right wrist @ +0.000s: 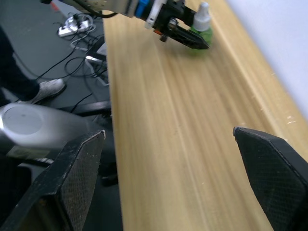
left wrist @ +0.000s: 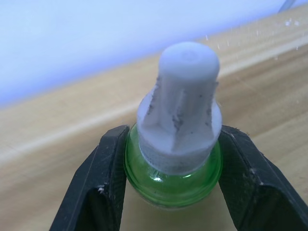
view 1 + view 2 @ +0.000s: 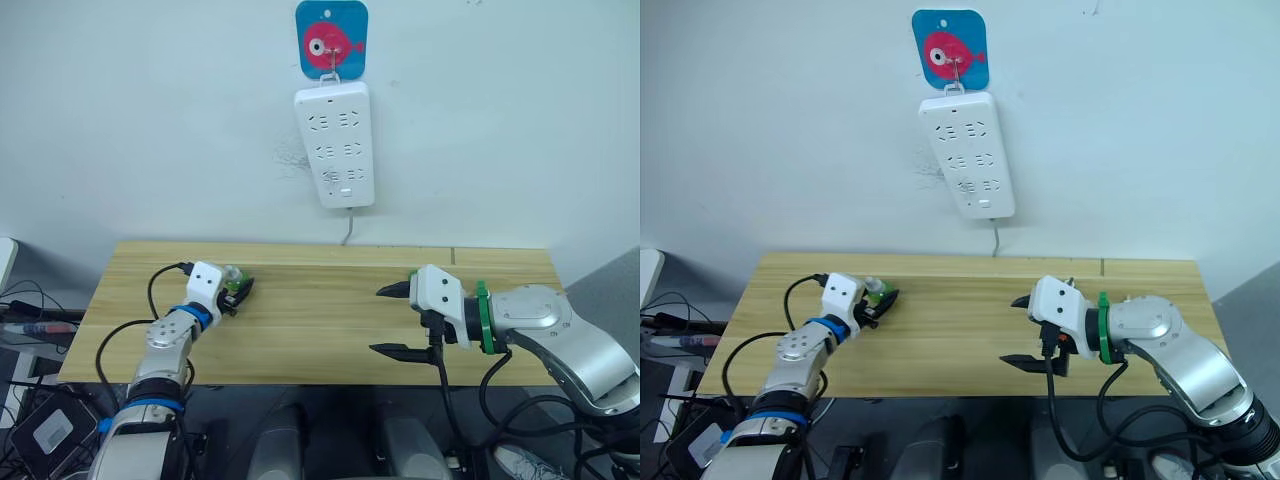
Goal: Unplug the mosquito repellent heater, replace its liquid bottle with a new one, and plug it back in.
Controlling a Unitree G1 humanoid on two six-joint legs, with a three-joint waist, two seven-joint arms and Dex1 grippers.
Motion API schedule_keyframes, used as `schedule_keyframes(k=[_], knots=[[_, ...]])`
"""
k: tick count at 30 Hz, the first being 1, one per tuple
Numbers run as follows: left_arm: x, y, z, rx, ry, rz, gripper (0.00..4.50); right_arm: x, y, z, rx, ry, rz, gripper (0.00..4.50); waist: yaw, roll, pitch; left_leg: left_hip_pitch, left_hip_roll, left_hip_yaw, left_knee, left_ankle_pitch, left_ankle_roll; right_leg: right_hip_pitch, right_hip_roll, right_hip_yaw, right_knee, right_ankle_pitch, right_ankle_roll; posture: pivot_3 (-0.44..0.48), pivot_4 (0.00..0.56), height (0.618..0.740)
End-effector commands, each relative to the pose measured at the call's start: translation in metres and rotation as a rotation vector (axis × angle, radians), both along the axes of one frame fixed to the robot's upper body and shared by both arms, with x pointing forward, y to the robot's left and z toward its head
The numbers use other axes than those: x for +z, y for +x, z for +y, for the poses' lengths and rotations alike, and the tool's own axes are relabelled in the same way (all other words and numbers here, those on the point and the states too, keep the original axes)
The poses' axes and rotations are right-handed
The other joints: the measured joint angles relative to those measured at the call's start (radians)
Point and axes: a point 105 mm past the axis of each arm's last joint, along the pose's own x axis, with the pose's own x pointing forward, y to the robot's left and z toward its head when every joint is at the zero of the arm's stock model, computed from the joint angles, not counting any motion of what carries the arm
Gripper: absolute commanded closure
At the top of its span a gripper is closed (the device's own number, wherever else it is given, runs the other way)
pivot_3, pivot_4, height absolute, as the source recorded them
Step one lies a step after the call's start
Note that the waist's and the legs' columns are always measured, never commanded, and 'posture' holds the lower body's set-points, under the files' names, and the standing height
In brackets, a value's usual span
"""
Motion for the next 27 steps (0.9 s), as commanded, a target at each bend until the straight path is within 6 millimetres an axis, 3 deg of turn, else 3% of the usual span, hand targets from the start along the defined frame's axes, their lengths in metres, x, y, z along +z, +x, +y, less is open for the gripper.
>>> schedule_keyframes(k=[1, 4, 10, 16, 20, 23, 27], knots=[[0.032, -0.006, -0.036, -0.245, 0.063, -0.038, 2.25, 0.019, 0.003, 0.005, 0.005, 0.053, -0.060, 0.00, 0.001, 0.000, 0.000, 0.000, 0.000, 0.000, 0.000, 0.000, 0.000, 0.000, 0.000, 0.000, 0.000, 0.000, 0.000, -0.148, 0.234, 0.740], [0.056, -0.021, -0.083, -0.528, 0.076, 0.033, 2.25, 0.030, 0.007, 0.018, 0.011, 0.103, -0.053, 0.00, 0.001, 0.000, 0.000, 0.000, -0.001, 0.000, 0.000, 0.000, 0.000, 0.001, 0.000, 0.000, 0.000, 0.000, 0.000, -0.149, 0.223, 0.740], [0.094, -0.043, -0.131, -0.842, 0.088, 0.122, 2.25, 0.039, 0.024, 0.050, -0.022, 0.169, -0.007, 0.00, -0.008, 0.001, 0.000, 0.000, 0.000, 0.000, 0.001, 0.001, -0.001, -0.001, 0.002, 0.001, 0.001, 0.000, 0.000, -0.168, 0.205, 0.740], [0.100, -0.059, -0.143, -0.993, 0.130, 0.196, 2.25, 0.045, 0.037, 0.078, -0.041, 0.203, 0.003, 0.00, -0.019, 0.001, 0.000, -0.001, 0.000, 0.002, 0.001, 0.001, -0.001, -0.007, 0.003, 0.003, 0.009, 0.000, 0.001, -0.179, 0.197, 0.740], [0.102, -0.058, -0.144, -1.005, 0.132, 0.185, 2.25, 0.043, 0.042, 0.084, -0.054, 0.201, 0.004, 0.00, -0.024, 0.001, 0.000, -0.002, 0.001, 0.001, 0.001, 0.001, -0.001, -0.011, 0.004, 0.002, 0.016, 0.000, 0.000, -0.172, 0.194, 0.740], [0.105, -0.058, -0.144, -1.008, 0.123, 0.172, 2.25, 0.041, 0.042, 0.085, -0.053, 0.201, 0.008, 0.57, -0.025, 0.001, 0.000, -0.002, 0.001, 0.002, 0.001, 0.001, -0.001, -0.011, 0.004, 0.002, 0.016, 0.000, 0.000, -0.167, 0.194, 0.740], [0.107, -0.059, -0.145, -1.016, 0.110, 0.166, 2.25, 0.038, 0.040, 0.085, -0.046, 0.190, 0.006, 2.03, -0.027, 0.001, 0.000, -0.002, 0.000, 0.003, 0.002, 0.001, -0.001, -0.011, 0.004, 0.002, 0.016, 0.000, 0.000, -0.162, 0.193, 0.740]])
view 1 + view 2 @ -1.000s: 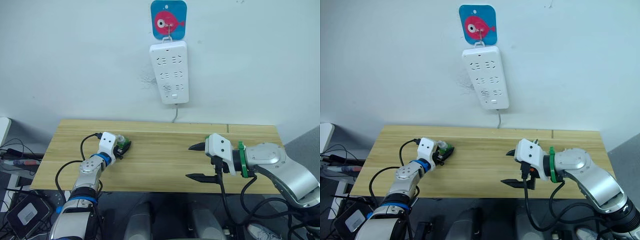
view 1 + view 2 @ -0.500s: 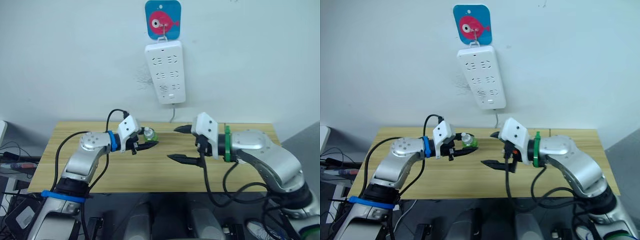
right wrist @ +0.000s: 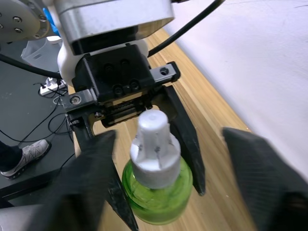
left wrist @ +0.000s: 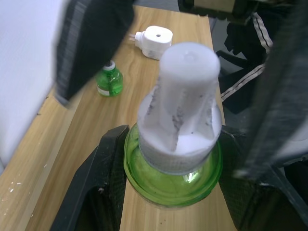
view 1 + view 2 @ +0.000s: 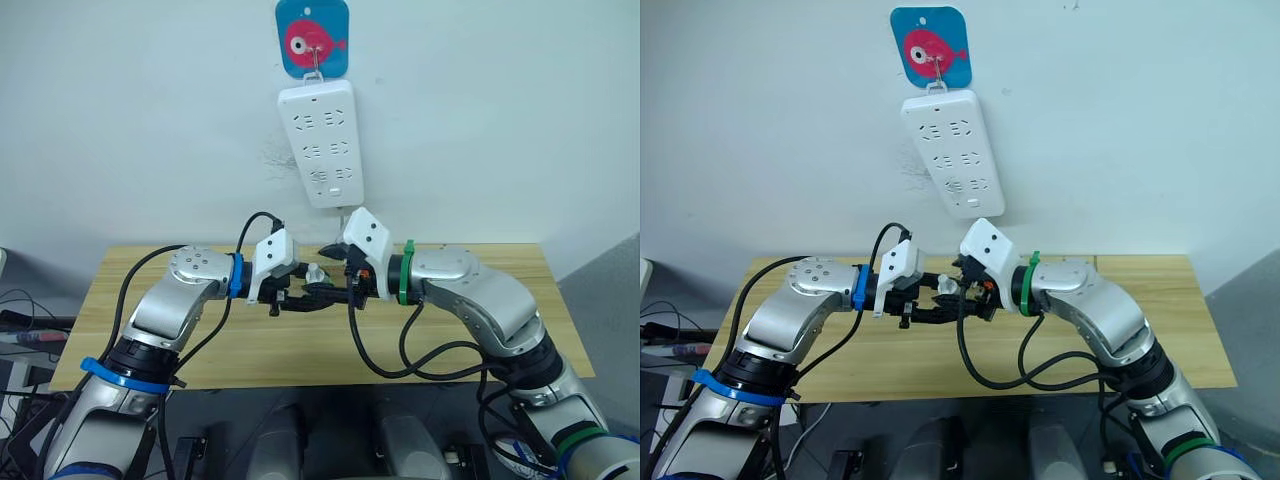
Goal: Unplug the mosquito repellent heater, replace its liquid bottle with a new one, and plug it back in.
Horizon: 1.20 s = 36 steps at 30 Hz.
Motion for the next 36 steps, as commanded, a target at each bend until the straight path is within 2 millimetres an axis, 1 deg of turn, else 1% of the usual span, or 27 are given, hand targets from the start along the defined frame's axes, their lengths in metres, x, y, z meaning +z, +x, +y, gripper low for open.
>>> schedule_keyframes(k=[1, 4, 7, 11, 13, 15, 16, 17, 18, 19, 21, 26, 29, 31, 34, 36], knots=[[0.015, -0.003, -0.005, -0.039, -0.043, -0.043, 2.25, 0.008, -0.004, 0.003, 0.027, 0.013, -0.052, 2.41, 0.000, 0.000, 0.000, 0.000, 0.000, 0.000, 0.000, 0.000, 0.000, 0.000, 0.000, 0.000, 0.000, 0.000, 0.000, -0.162, 0.192, 0.740], [0.017, -0.002, -0.006, -0.032, -0.064, -0.043, 2.25, 0.007, -0.005, 0.003, 0.035, 0.000, -0.066, 3.48, 0.000, 0.000, 0.000, 0.000, 0.000, 0.000, 0.000, 0.001, -0.001, 0.000, 0.000, 0.000, 0.000, 0.000, 0.000, -0.162, 0.191, 0.740], [0.019, -0.001, -0.006, -0.027, -0.078, -0.056, 2.25, 0.008, -0.005, 0.003, 0.038, 0.004, -0.073, 3.50, -0.001, 0.000, 0.000, 0.000, 0.000, 0.000, 0.001, 0.001, -0.002, 0.000, 0.000, 0.000, 0.000, 0.000, 0.000, -0.163, 0.190, 0.740], [0.023, -0.003, -0.007, -0.049, -0.139, -0.058, 2.25, 0.015, -0.003, -0.001, 0.027, 0.042, -0.075, 3.50, -0.001, 0.000, 0.000, 0.000, 0.000, 0.000, 0.001, 0.002, -0.002, 0.000, 0.000, 0.000, 0.001, 0.000, 0.000, -0.167, 0.187, 0.740], [0.024, 0.001, -0.004, -0.026, -0.154, -0.060, 2.25, 0.019, -0.002, -0.004, 0.024, 0.060, -0.075, 3.50, -0.001, 0.000, 0.000, 0.000, 0.000, 0.000, 0.001, 0.002, -0.002, 0.000, 0.000, 0.000, 0.001, 0.000, 0.000, -0.167, 0.187, 0.740], [0.021, 0.007, 0.001, -0.001, -0.138, -0.078, 1.53, 0.024, -0.002, -0.007, 0.018, 0.092, -0.063, 3.50, 0.000, 0.000, 0.000, 0.000, 0.000, 0.000, 0.001, 0.002, -0.002, 0.000, 0.000, 0.000, 0.001, 0.000, 0.000, -0.171, 0.185, 0.740], [0.018, 0.011, 0.003, 0.020, -0.132, -0.093, 1.27, 0.027, -0.002, -0.009, 0.014, 0.118, -0.046, 3.50, 0.000, 0.000, 0.000, 0.000, 0.000, 0.000, 0.001, 0.002, -0.002, 0.000, 0.000, 0.000, 0.001, 0.000, 0.000, -0.175, 0.185, 0.740], [0.017, 0.014, 0.004, 0.038, -0.135, -0.097, 0.90, 0.032, -0.002, -0.011, 0.005, 0.156, -0.024, 3.50, -0.001, 0.000, 0.000, 0.000, 0.000, 0.000, 0.001, 0.002, -0.002, 0.000, 0.000, 0.000, 0.001, 0.000, 0.000, -0.176, 0.184, 0.740], [0.017, 0.016, 0.005, 0.049, -0.150, -0.087, 0.68, 0.036, -0.001, -0.013, -0.003, 0.184, -0.009, 3.50, -0.001, 0.000, 0.000, 0.000, 0.000, 0.000, 0.001, 0.002, -0.002, 0.000, 0.000, 0.000, 0.001, 0.000, 0.000, -0.177, 0.184, 0.740], [0.017, 0.016, 0.005, 0.054, -0.160, -0.082, 0.34, 0.039, -0.001, -0.014, -0.009, 0.198, 0.001, 3.50, -0.002, 0.000, 0.000, 0.000, 0.000, 0.000, 0.001, 0.002, -0.002, 0.000, 0.000, 0.000, 0.001, 0.000, 0.000, -0.177, 0.184, 0.740], [0.018, 0.016, 0.004, 0.062, -0.178, -0.065, 0.31, 0.041, -0.001, -0.017, -0.020, 0.205, 0.010, 3.50, -0.002, 0.000, 0.000, 0.000, 0.000, 0.000, 0.001, 0.002, -0.002, 0.000, 0.000, 0.000, 0.001, 0.000, 0.000, -0.180, 0.183, 0.740], [0.035, 0.014, -0.003, 0.091, -0.311, 0.043, 0.31, 0.041, -0.003, -0.024, -0.048, 0.213, 0.029, 3.50, -0.003, 0.000, -0.001, 0.000, 0.000, -0.001, 0.001, 0.002, -0.002, 0.000, 0.000, 0.000, 0.002, 0.000, 0.000, -0.185, 0.181, 0.740], [0.040, 0.010, -0.007, 0.078, -0.332, 0.087, 0.31, 0.041, -0.004, -0.025, -0.050, 0.214, 0.032, 3.50, -0.004, 0.000, -0.001, 0.000, 0.000, -0.001, 0.001, 0.002, -0.002, 0.000, 0.000, 0.000, 0.002, 0.000, 0.000, -0.186, 0.180, 0.740], [0.040, 0.006, -0.009, 0.052, -0.318, 0.095, 0.31, 0.041, -0.004, -0.025, -0.049, 0.212, 0.033, 3.50, -0.007, 0.000, -0.001, 0.000, 0.000, -0.001, 0.001, 0.002, -0.003, 0.000, 0.000, 0.000, 0.003, 0.000, 0.000, -0.185, 0.180, 0.740], [0.039, 0.004, -0.013, 0.043, -0.311, 0.101, 0.31, 0.041, -0.005, -0.024, -0.046, 0.214, 0.036, 3.50, -0.008, 0.000, -0.001, 0.000, 0.000, -0.001, 0.001, 0.002, -0.003, 0.000, 0.000, 0.000, 0.003, 0.000, 0.000, -0.186, 0.181, 0.740], [0.033, 0.002, -0.015, 0.028, -0.282, 0.104, 0.31, 0.042, -0.006, -0.023, -0.042, 0.224, 0.046, 3.50, -0.008, 0.000, -0.001, 0.000, 0.000, -0.001, 0.001, 0.002, -0.003, 0.000, 0.000, 0.000, 0.003, 0.000, 0.000, -0.186, 0.181, 0.740]])
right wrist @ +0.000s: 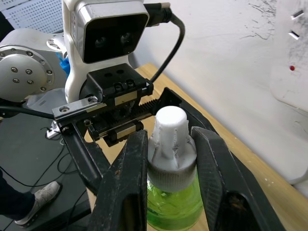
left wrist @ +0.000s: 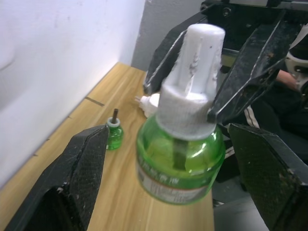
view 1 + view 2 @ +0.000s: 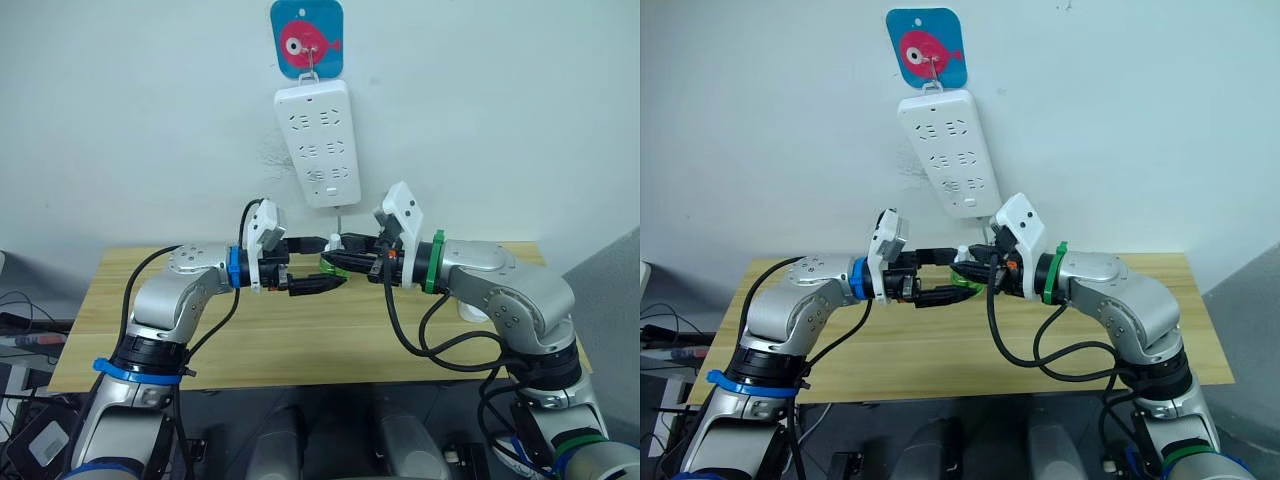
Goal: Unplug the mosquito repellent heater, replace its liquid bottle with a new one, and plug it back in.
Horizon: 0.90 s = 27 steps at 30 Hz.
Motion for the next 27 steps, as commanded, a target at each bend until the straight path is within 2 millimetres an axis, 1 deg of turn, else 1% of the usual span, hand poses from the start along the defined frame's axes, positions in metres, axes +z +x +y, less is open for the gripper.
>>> schedule_keyframes(k=[1, 3, 7, 8, 9, 13, 14, 17, 19, 21, 23, 27], knots=[[0.001, -0.006, -0.006, -0.042, 0.025, -0.033, 0.31, 0.013, -0.008, 0.003, 0.031, 0.038, -0.035, 3.50, 0.000, 0.000, 0.000, 0.000, 0.000, 0.000, 0.000, 0.000, 0.000, 0.000, 0.000, 0.000, 0.000, 0.000, 0.000, -0.186, 0.181, 0.740], [-0.006, -0.007, -0.007, -0.053, 0.059, -0.045, 0.31, 0.013, -0.009, 0.003, 0.036, 0.038, -0.030, 3.50, 0.000, 0.000, 0.000, 0.000, 0.000, 0.000, 0.000, 0.000, 0.000, 0.000, 0.000, 0.000, 0.000, 0.000, 0.000, -0.186, 0.181, 0.740], [-0.002, -0.003, -0.009, -0.032, 0.022, -0.048, 0.31, 0.013, -0.012, 0.004, 0.051, 0.038, -0.020, 3.50, 0.000, 0.000, 0.000, 0.000, 0.000, 0.000, 0.000, 0.000, 0.000, 0.000, 0.000, 0.000, 0.000, 0.000, 0.000, -0.187, 0.180, 0.740], [0.000, -0.003, -0.010, -0.030, 0.013, -0.052, 0.69, 0.013, -0.012, 0.004, 0.053, 0.038, -0.019, 3.50, 0.000, 0.000, 0.000, 0.000, 0.000, 0.000, 0.000, 0.000, 0.000, 0.000, 0.000, 0.000, 0.000, 0.000, 0.000, -0.184, 0.178, 0.740], [0.001, -0.002, -0.010, -0.028, 0.010, -0.056, 0.89, 0.013, -0.013, 0.004, 0.056, 0.037, -0.017, 3.50, 0.000, 0.000, 0.000, 0.000, 0.000, 0.000, 0.000, 0.000, 0.000, 0.000, 0.000, 0.000, 0.000, 0.000, 0.000, -0.184, 0.178, 0.740], [0.007, 0.000, -0.008, -0.017, 0.002, -0.070, 2.13, 0.010, -0.014, 0.004, 0.068, 0.024, -0.016, 3.50, 0.000, 0.000, 0.000, 0.000, 0.000, 0.000, 0.000, 0.000, 0.000, 0.000, 0.000, 0.000, 0.000, 0.000, 0.000, -0.178, 0.174, 0.740], [0.006, -0.001, -0.008, -0.023, 0.007, -0.071, 2.22, 0.010, -0.014, 0.004, 0.069, 0.023, -0.015, 3.50, 0.000, 0.000, -0.001, 0.000, 0.000, 0.000, 0.000, 0.000, 0.000, 0.000, 0.000, 0.000, 0.000, 0.000, 0.000, -0.177, 0.173, 0.740], [0.006, -0.004, -0.007, -0.035, 0.018, -0.073, 2.22, 0.010, -0.014, 0.004, 0.077, 0.026, -0.011, 3.50, 0.000, 0.000, -0.001, 0.000, 0.000, 0.000, 0.000, 0.000, 0.000, 0.000, 0.000, 0.000, 0.001, 0.000, 0.000, -0.175, 0.172, 0.740], [0.008, -0.006, -0.008, -0.051, 0.015, -0.069, 2.22, 0.010, -0.016, 0.006, 0.112, 0.025, -0.008, 3.50, 0.000, 0.000, -0.001, 0.000, 0.000, 0.000, 0.001, 0.001, -0.001, 0.000, 0.000, 0.000, 0.002, 0.000, 0.000, -0.176, 0.173, 0.740], [0.011, -0.015, -0.009, -0.112, 0.019, -0.055, 2.22, 0.008, -0.024, 0.007, 0.298, -0.019, 0.005, 3.50, 0.000, 0.000, -0.001, 0.000, 0.000, 0.000, 0.001, 0.001, -0.001, 0.000, 0.000, 0.000, 0.002, 0.000, 0.000, -0.173, 0.173, 0.740], [0.013, -0.024, -0.009, -0.177, 0.039, -0.044, 2.22, 0.007, -0.027, 0.003, 0.460, -0.084, 0.021, 3.50, -0.001, 0.000, -0.001, 0.000, -0.001, 0.002, 0.002, 0.001, 0.000, -0.001, 0.001, -0.001, 0.002, 0.000, 0.000, -0.165, 0.171, 0.740], [0.015, -0.026, -0.008, -0.207, 0.063, -0.058, 2.22, 0.009, -0.024, -0.003, 0.589, -0.157, 0.036, 3.50, 0.000, 0.000, -0.001, 0.001, 0.000, 0.002, 0.002, 0.001, 0.000, 0.000, 0.002, -0.001, 0.002, 0.000, 0.000, -0.148, 0.166, 0.740]])
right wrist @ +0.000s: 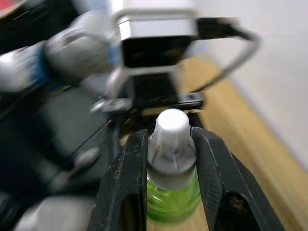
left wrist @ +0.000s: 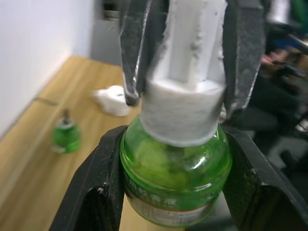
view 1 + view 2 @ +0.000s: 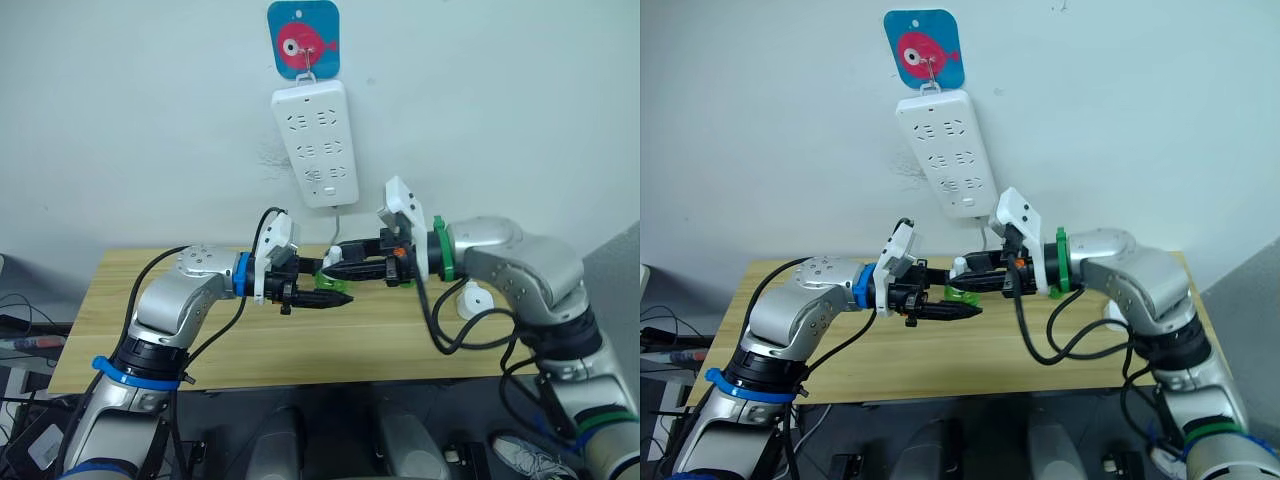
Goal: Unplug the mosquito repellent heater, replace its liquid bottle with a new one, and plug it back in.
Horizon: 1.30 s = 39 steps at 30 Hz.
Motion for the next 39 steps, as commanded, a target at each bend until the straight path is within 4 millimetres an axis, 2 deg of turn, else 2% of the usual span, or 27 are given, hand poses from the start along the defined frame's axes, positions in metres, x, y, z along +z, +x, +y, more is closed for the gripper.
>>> schedule_keyframes(k=[1, 3, 7, 12, 13, 14, 16, 19, 26, 30, 34, 36, 37, 39], knots=[[0.015, 0.003, 0.003, 0.001, -0.012, -0.061, 2.22, -0.003, -0.011, -0.001, 0.156, -0.046, 0.017, 3.50, 0.001, 0.000, 0.000, 0.000, 0.000, 0.000, 0.000, 0.000, 0.000, 0.000, 0.000, 0.000, 0.001, 0.000, 0.000, -0.148, 0.167, 0.740], [0.015, 0.004, 0.001, 0.006, -0.021, -0.073, 2.22, 0.000, -0.010, -0.003, 0.149, -0.045, 0.028, 3.50, 0.001, 0.000, 0.000, 0.000, 0.000, -0.001, 0.000, 0.000, 0.000, 0.000, 0.000, 0.000, 0.002, 0.000, 0.000, -0.153, 0.164, 0.740], [0.014, 0.009, -0.003, 0.049, -0.054, -0.102, 2.22, 0.011, 0.003, -0.016, -0.006, 0.013, 0.000, 2.11, 0.002, 0.000, 0.000, 0.000, -0.001, -0.002, 0.000, 0.000, 0.000, -0.001, -0.001, 0.000, 0.003, 0.000, 0.000, -0.171, 0.165, 0.740], [0.009, 0.024, -0.008, 0.176, -0.097, -0.157, 2.22, 0.021, 0.012, -0.049, -0.254, 0.038, -0.128, 0.23, 0.007, 0.000, 0.000, -0.001, -0.001, -0.003, 0.000, 0.000, 0.000, -0.001, -0.002, 0.001, 0.004, 0.000, 0.000, -0.183, 0.169, 0.740], [0.008, 0.028, -0.009, 0.204, -0.106, -0.171, 2.22, 0.022, 0.013, -0.052, -0.296, 0.042, -0.149, 0.00, 0.006, 0.000, -0.001, -0.001, -0.001, -0.003, 0.000, 0.000, 0.000, -0.001, -0.002, 0.001, 0.004, 0.000, 0.000, -0.188, 0.170, 0.740], [0.007, 0.033, -0.012, 0.243, -0.114, -0.203, 2.22, 0.021, 0.011, -0.054, -0.366, 0.072, -0.166, 0.00, 0.006, 0.000, -0.001, -0.001, -0.001, -0.003, 0.000, 0.000, 0.000, -0.001, -0.002, 0.001, 0.005, 0.000, 0.000, -0.192, 0.171, 0.740], [0.006, 0.038, -0.018, 0.289, -0.137, -0.243, 2.22, 0.015, 0.008, -0.054, -0.506, 0.110, -0.209, 0.00, 0.005, -0.001, -0.002, -0.001, -0.001, -0.003, 0.000, 0.000, 0.000, -0.001, -0.002, 0.001, 0.006, 0.000, 0.000, -0.202, 0.174, 0.740], [0.004, 0.041, -0.025, 0.315, -0.149, -0.284, 2.22, 0.004, 0.001, -0.043, -0.629, 0.138, -0.252, 0.00, -0.002, -0.001, -0.003, 0.000, -0.001, -0.003, 0.000, 0.000, -0.001, -0.002, -0.002, 0.002, 0.009, 0.000, 0.000, -0.219, 0.177, 0.740], [0.005, 0.043, -0.033, 0.319, -0.163, -0.318, 2.22, 0.001, 0.002, -0.017, -0.729, 0.226, -0.244, 0.00, -0.027, 0.000, -0.005, 0.000, -0.001, -0.002, 0.000, 0.006, -0.005, -0.002, 0.001, 0.003, 0.009, 0.000, 0.000, -0.233, 0.177, 0.740], [0.006, 0.042, -0.034, 0.314, -0.169, -0.321, 2.22, -0.001, 0.002, -0.011, -0.706, 0.237, -0.228, 0.92, -0.027, 0.001, -0.006, 0.000, -0.002, -0.003, 0.000, 0.006, -0.004, -0.002, 0.001, 0.003, 0.010, 0.000, 0.000, -0.219, 0.176, 0.740], [0.007, 0.039, -0.035, 0.299, -0.179, -0.311, 2.22, -0.001, -0.001, -0.007, -0.664, 0.238, -0.222, 2.37, -0.026, 0.001, -0.006, 0.000, -0.002, -0.004, -0.001, 0.006, -0.004, -0.002, 0.001, 0.003, 0.010, 0.000, 0.000, -0.211, 0.177, 0.740], [0.006, 0.035, -0.033, 0.277, -0.180, -0.295, 2.22, -0.001, -0.006, -0.004, -0.590, 0.236, -0.209, 3.19, -0.027, 0.001, -0.006, 0.000, -0.002, -0.004, -0.001, 0.006, -0.004, -0.002, 0.001, 0.003, 0.010, 0.000, 0.000, -0.207, 0.179, 0.740], [0.006, 0.032, -0.032, 0.263, -0.178, -0.288, 2.22, -0.001, -0.007, -0.003, -0.557, 0.237, -0.202, 3.45, -0.027, 0.001, -0.006, 0.000, -0.001, -0.004, -0.001, 0.006, -0.004, -0.002, 0.001, 0.002, 0.010, 0.000, 0.000, -0.205, 0.182, 0.740], [0.004, 0.025, -0.029, 0.212, -0.164, -0.258, 2.22, -0.001, -0.010, 0.000, -0.445, 0.211, -0.209, 3.44, -0.027, 0.001, -0.006, 0.000, -0.001, -0.004, -0.001, 0.006, -0.004, -0.002, 0.001, 0.002, 0.010, 0.000, 0.000, -0.207, 0.188, 0.740]])
